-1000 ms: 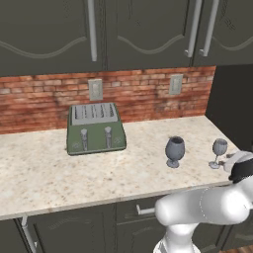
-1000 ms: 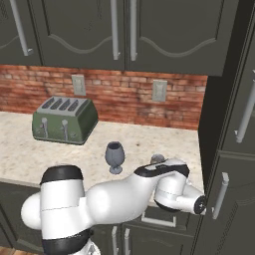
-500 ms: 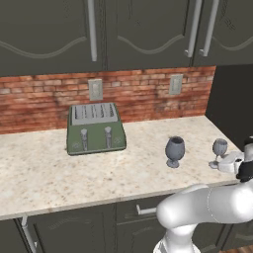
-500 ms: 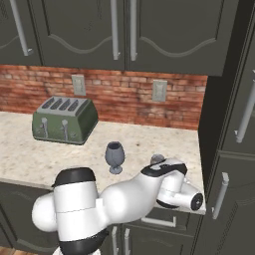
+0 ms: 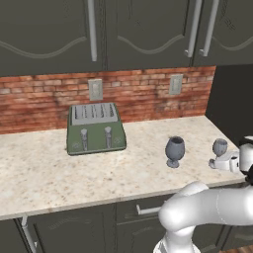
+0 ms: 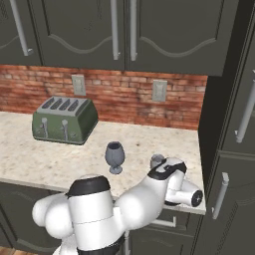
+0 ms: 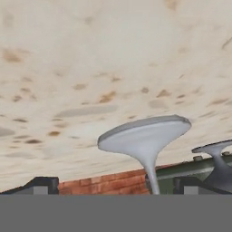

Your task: Retrieve the wine glasses from the counter and place one next to each plate.

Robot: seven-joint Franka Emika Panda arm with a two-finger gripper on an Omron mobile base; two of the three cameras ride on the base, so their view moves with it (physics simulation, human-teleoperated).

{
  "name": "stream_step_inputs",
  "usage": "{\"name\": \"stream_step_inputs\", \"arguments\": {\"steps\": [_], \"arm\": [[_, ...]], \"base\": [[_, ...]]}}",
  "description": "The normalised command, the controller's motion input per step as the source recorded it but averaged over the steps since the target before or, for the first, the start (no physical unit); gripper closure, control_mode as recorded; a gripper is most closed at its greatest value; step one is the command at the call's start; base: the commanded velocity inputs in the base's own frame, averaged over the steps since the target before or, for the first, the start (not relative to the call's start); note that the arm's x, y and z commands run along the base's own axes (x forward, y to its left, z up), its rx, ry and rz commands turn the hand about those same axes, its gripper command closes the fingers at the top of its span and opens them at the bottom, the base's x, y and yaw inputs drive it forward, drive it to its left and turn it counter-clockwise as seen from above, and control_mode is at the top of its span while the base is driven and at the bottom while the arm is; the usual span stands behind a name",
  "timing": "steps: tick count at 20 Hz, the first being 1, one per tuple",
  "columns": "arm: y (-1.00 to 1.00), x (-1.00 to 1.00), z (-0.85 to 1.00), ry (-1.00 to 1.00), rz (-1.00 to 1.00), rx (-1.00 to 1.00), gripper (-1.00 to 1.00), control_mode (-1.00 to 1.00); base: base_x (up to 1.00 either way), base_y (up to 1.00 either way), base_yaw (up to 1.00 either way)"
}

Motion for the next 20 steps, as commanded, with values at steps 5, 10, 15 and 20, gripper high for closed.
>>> {"name": "stream_step_inputs", "arguments": {"steps": [5, 10, 15, 20], "arm": [[-0.03, 0.03, -0.01, 0.0, 0.0, 0.02, -1.0, -1.0], [0.01, -0.05, 0.0, -0.01, 0.0, 0.0, 1.0, -1.0], [0.0, -0.02, 0.0, -0.04, 0.0, 0.0, 1.0, -1.0], [0.0, -0.36, 0.21, -0.22, 0.0, 0.0, 1.0, -1.0]], "base": [[0.0, 0.0, 0.0], [0.0, 0.0, 0.0], [0.0, 0.0, 0.0], [0.0, 0.0, 0.0]]}}
